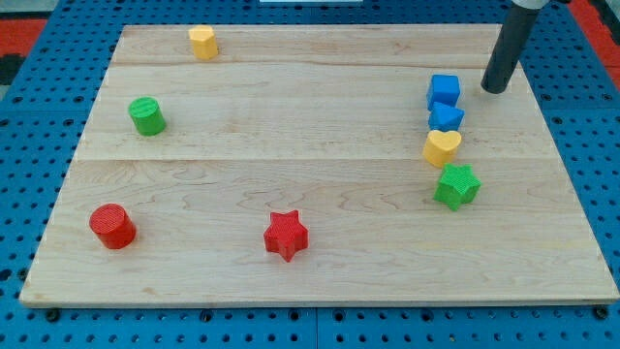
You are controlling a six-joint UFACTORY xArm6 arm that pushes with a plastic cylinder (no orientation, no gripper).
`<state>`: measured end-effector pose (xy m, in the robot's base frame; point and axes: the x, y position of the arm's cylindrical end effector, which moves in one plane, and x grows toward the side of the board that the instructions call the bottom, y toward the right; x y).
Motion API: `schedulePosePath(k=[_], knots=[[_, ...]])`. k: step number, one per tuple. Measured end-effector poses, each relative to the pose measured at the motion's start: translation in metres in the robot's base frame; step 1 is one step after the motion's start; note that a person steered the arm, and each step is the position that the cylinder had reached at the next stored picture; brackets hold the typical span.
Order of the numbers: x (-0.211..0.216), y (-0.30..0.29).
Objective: Slide the yellow hexagon to the top center
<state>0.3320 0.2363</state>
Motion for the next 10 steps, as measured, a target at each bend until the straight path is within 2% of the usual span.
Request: schedulePosePath(k=[3, 4, 5, 6, 7, 8, 9, 10], knots=[[0.002, -0.041], [-0.041, -0.049], [-0.053, -0.127], [-0.044, -0.218], [-0.017, -0.312], [-0.044, -0.403], [-0.070, -0.447], [-0.100, -0.446]])
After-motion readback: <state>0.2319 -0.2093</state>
